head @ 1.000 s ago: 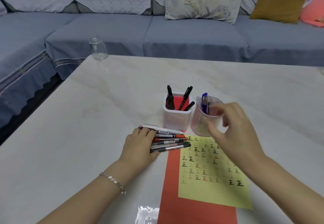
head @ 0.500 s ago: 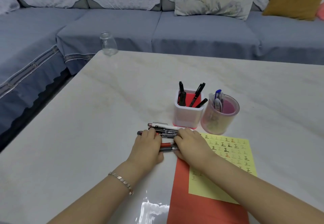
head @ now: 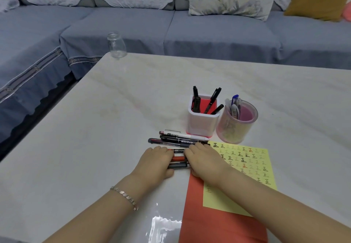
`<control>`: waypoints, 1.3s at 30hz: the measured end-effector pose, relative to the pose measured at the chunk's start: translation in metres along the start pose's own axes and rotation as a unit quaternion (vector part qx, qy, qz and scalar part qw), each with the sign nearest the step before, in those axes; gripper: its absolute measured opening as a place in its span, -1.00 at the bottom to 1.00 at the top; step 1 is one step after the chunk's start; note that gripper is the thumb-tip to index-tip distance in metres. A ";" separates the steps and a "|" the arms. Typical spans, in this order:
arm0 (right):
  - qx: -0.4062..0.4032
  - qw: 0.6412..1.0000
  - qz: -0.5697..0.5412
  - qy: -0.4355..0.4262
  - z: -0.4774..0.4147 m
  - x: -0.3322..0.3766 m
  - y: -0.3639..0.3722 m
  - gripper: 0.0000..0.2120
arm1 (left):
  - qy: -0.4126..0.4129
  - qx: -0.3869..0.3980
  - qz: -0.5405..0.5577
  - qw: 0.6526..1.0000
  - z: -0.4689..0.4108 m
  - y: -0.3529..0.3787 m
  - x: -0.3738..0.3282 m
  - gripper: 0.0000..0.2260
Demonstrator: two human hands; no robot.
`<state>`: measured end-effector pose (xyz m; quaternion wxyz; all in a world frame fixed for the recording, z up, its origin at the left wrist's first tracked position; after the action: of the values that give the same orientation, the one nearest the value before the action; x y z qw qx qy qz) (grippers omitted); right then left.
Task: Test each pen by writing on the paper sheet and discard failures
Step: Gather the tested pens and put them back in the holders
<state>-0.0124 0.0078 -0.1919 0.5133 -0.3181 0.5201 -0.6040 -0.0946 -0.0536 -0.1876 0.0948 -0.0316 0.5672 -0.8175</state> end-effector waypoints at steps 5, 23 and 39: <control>0.027 0.996 -0.084 -0.001 0.009 -0.011 -0.014 -0.72 | 0.016 -0.007 0.177 0.984 0.006 -0.010 0.002 -0.83; -0.004 0.587 -0.810 -0.001 0.090 -0.020 -0.045 -0.57 | 0.121 -0.037 0.774 0.620 0.017 -0.068 -0.076 -0.81; -0.001 0.405 -0.913 0.048 0.107 -0.018 -0.044 -0.61 | 0.104 -0.009 0.775 0.623 0.021 -0.067 -0.086 -0.83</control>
<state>0.0780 -0.0104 -0.1200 -0.3690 -0.5752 -0.0545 -0.7280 -0.0152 -0.0336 -0.1131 0.6332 0.5042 0.3955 -0.4341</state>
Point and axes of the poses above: each hand's wrist, its own z-axis away from the middle knuckle, its own y-axis out of the palm, x = y × z, the point moved 6 cm from there along -z, towards the middle knuckle, and after that the axes turned 12 degrees about x, right-handed, at the moved point
